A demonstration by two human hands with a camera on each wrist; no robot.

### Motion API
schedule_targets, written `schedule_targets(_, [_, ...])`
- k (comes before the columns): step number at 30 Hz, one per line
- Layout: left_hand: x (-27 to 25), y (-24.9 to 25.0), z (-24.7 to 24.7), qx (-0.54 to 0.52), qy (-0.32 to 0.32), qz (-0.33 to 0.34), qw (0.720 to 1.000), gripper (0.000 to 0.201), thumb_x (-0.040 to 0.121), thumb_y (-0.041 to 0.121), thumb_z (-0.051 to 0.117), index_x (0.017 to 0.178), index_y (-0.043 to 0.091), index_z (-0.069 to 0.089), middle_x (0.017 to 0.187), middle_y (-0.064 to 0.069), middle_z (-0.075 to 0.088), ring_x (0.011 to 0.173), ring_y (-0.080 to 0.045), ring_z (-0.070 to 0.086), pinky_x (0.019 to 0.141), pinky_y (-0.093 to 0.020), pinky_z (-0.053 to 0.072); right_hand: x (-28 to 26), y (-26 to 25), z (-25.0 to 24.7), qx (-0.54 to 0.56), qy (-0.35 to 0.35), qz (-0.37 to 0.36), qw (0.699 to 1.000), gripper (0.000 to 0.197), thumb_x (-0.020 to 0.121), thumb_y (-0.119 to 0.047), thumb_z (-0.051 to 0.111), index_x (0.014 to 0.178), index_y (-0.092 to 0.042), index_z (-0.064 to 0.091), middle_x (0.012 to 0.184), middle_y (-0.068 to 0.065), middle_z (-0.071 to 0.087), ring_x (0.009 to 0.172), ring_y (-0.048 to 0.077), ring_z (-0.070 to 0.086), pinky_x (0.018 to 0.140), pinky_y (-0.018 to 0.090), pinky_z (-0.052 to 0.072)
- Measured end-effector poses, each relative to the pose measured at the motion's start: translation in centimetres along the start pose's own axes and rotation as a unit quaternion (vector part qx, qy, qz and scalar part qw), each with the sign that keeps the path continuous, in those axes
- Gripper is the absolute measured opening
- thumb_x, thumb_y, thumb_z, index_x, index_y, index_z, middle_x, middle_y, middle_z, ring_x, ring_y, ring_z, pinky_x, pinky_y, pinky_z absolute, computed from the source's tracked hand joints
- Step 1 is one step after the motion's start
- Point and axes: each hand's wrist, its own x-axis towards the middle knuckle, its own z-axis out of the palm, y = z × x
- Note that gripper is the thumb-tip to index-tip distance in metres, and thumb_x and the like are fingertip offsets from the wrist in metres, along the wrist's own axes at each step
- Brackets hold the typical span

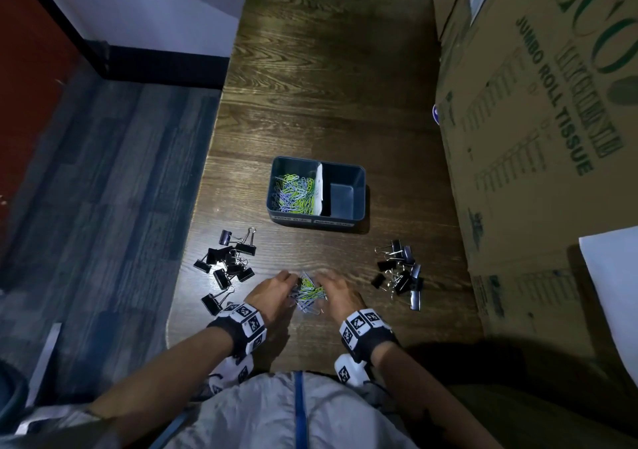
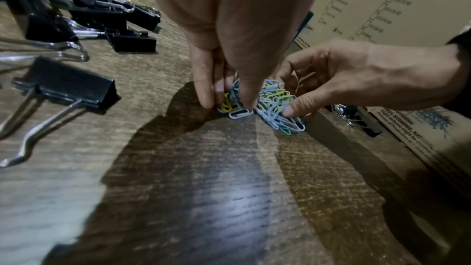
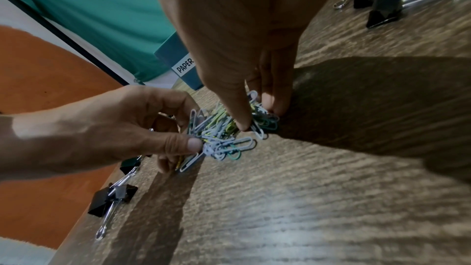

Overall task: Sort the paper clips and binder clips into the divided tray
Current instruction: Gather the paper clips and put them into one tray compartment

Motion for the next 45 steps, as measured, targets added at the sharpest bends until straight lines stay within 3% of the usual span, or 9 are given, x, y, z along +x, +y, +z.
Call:
schedule_targets(5, [0.0, -0.6, -0.4, -0.009, 0.002, -0.010, 1.000, 0.028, 0.082, 0.018, 0.071, 0.107, 0.021, 0.059, 0.102, -0.003, 0.065, 0.092, -0.024, 0.065, 0.075, -0.027, 0.048, 0.0, 0.4, -0.7, 0.015, 0.019, 0.021, 0.999, 0.046, 0.087, 0.000, 0.065, 0.130, -0.015, 0.062, 0.141, 0.010, 0.052, 0.130, 0.033, 0.051, 0.110, 0.037, 0.039])
schedule_targets(8, [-0.2, -0.4, -1.0, -0.032, -0.004, -0.017, 0.999, 0.023, 0.083, 0.014, 0.070, 0.105, 0.020, 0.064, 0.100, -0.001, 0.067, 0.086, -0.018, 0.063, 0.074, -0.021, 0.047, -0.1, 0.4, -1.4, 0.021, -0.009, 0.064, 0.998, 0.034, 0.091, -0.006, 0.063, 0.123, -0.017, 0.065, 0.104, 0.002, 0.055, 0.116, 0.032, 0.058, 0.100, 0.032, 0.044])
schedule_targets(15, [-0.7, -0.1, -4.7, -0.102, 0.076, 0.027, 0.992, 0.004, 0.089, 0.017, 0.065, 0.085, 0.016, 0.067, 0.082, 0.005, 0.064, 0.075, -0.011, 0.061, 0.065, -0.017, 0.045, 0.9, 1.1, -2.3, 0.037, -0.016, 0.109, 0.993, 0.018, 0.072, -0.021, 0.088, 0.081, -0.027, 0.074, 0.089, -0.003, 0.075, 0.078, 0.012, 0.069, 0.077, 0.037, 0.061])
schedule_targets(21, [0.6, 2.0, -13.0, -0.152, 0.187, 0.022, 0.970, 0.006, 0.090, 0.017, 0.064, 0.093, 0.014, 0.069, 0.082, 0.005, 0.066, 0.070, 0.001, 0.061, 0.058, -0.009, 0.045, 0.1, -0.2, -6.0, 0.055, 0.001, 0.056, 0.997, 0.011, 0.076, -0.010, 0.083, 0.083, -0.017, 0.078, 0.091, -0.003, 0.076, 0.074, 0.005, 0.061, 0.071, 0.017, 0.044])
schedule_targets(26, [3.2, 2.6, -18.0, -0.253, 0.256, 0.005, 0.933, 0.005, 0.089, 0.017, 0.068, 0.093, 0.014, 0.069, 0.077, -0.003, 0.069, 0.066, -0.014, 0.067, 0.061, -0.027, 0.056, 0.8, -3.0, -10.2, 0.068, 0.035, -0.009, 0.997, 0.012, 0.078, -0.003, 0.078, 0.076, -0.014, 0.076, 0.077, -0.004, 0.071, 0.071, 0.010, 0.065, 0.072, 0.028, 0.056])
schedule_targets(31, [4.9, 0.7, -16.8, -0.314, 0.252, -0.037, 0.915, 0.024, 0.086, 0.013, 0.070, 0.110, 0.009, 0.067, 0.094, -0.010, 0.071, 0.079, -0.022, 0.069, 0.073, -0.041, 0.060, 3.2, -6.9, -16.0, 0.063, 0.121, -0.056, 0.989, 0.010, 0.082, -0.003, 0.074, 0.076, -0.011, 0.074, 0.076, -0.004, 0.067, 0.069, 0.006, 0.059, 0.060, 0.012, 0.043])
schedule_targets(35, [3.2, 0.5, -12.8, -0.202, 0.292, -0.059, 0.933, 0.022, 0.088, 0.005, 0.065, 0.109, 0.009, 0.068, 0.094, -0.005, 0.070, 0.074, -0.013, 0.062, 0.070, -0.025, 0.052, 6.2, -9.1, -17.5, 0.122, 0.215, -0.041, 0.968, 0.005, 0.081, -0.013, 0.078, 0.078, -0.014, 0.074, 0.075, -0.004, 0.066, 0.071, 0.011, 0.060, 0.065, 0.023, 0.047])
schedule_targets(39, [1.4, -0.5, -8.1, -0.154, 0.176, -0.056, 0.971, 0.019, 0.084, 0.000, 0.066, 0.099, 0.010, 0.071, 0.093, -0.008, 0.072, 0.077, -0.015, 0.061, 0.077, -0.025, 0.051, 7.4, -9.7, -17.2, 0.155, 0.222, -0.027, 0.962, 0.028, 0.082, -0.023, 0.080, 0.106, -0.013, 0.070, 0.091, 0.005, 0.071, 0.082, 0.016, 0.064, 0.076, 0.027, 0.052])
schedule_targets(45, [-1.0, -1.4, -3.5, -0.080, 0.006, -0.061, 0.995, 0.042, 0.079, 0.031, 0.076, 0.117, 0.021, 0.061, 0.111, 0.001, 0.066, 0.098, -0.019, 0.063, 0.082, -0.028, 0.048, 4.4, -5.6, -11.8, 0.149, 0.140, 0.002, 0.979, 0.016, 0.085, -0.014, 0.075, 0.100, -0.014, 0.069, 0.085, 0.002, 0.071, 0.078, 0.017, 0.069, 0.078, 0.036, 0.060])
